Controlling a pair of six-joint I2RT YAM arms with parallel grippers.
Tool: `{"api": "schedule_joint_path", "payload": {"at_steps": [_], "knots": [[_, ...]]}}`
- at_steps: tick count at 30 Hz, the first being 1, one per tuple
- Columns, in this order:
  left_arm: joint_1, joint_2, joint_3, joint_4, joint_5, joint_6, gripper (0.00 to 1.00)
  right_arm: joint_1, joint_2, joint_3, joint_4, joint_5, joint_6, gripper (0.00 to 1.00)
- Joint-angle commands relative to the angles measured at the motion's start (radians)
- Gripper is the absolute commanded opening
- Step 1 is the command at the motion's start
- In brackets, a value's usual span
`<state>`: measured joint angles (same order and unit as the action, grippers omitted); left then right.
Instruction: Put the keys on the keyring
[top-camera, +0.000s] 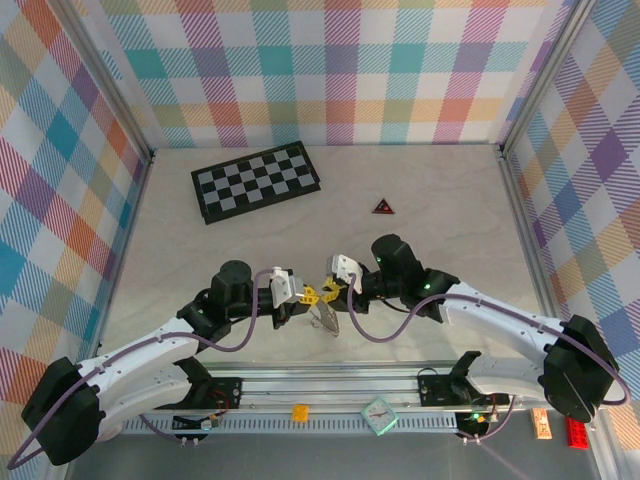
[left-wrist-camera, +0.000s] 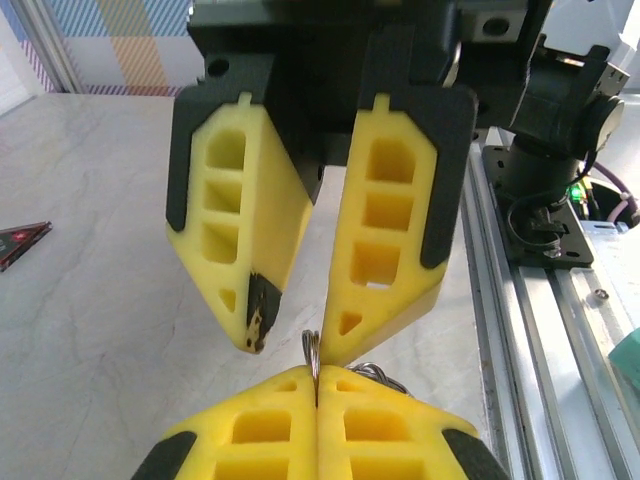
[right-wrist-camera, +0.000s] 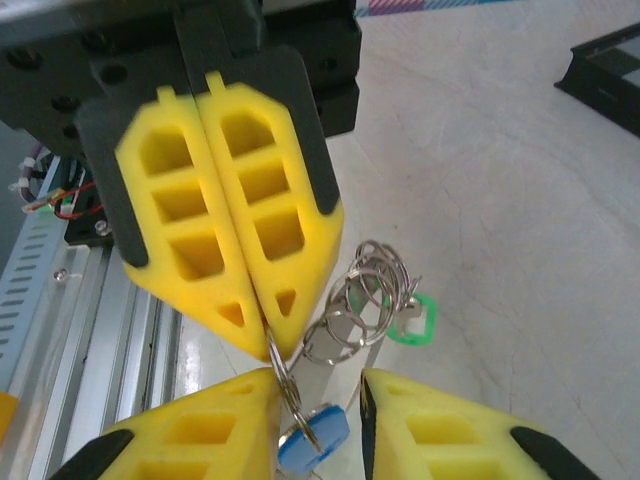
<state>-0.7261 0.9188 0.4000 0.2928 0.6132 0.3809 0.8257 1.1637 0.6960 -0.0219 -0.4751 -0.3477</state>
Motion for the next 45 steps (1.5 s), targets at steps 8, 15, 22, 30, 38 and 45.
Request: {"api": "schedule_joint_path", "payload": {"at_steps": [8, 15, 22, 30, 38, 45], "knots": [[-0.009, -0.015, -0.003, 0.091, 0.053, -0.005, 0.00, -0.007, -0.019, -0.014, 0.044, -0.052, 0.011, 0.20], [-0.008, -0.014, -0.001, 0.093, 0.053, -0.007, 0.00, -0.007, -0.004, 0.014, 0.040, -0.112, 0.010, 0.00], [-0.009, -0.031, 0.041, -0.050, -0.021, 0.036, 0.20, -0.005, 0.001, 0.094, -0.132, -0.085, -0.067, 0.00], [-0.009, -0.006, 0.123, -0.207, -0.032, 0.089, 0.22, 0.027, 0.072, 0.235, -0.369, 0.007, -0.179, 0.00], [-0.009, 0.020, 0.167, -0.277, -0.020, 0.116, 0.15, 0.079, 0.129, 0.331, -0.485, 0.089, -0.239, 0.00], [-0.008, 0.015, 0.167, -0.292, -0.018, 0.126, 0.00, 0.078, 0.054, 0.277, -0.388, 0.082, -0.184, 0.09]]}}
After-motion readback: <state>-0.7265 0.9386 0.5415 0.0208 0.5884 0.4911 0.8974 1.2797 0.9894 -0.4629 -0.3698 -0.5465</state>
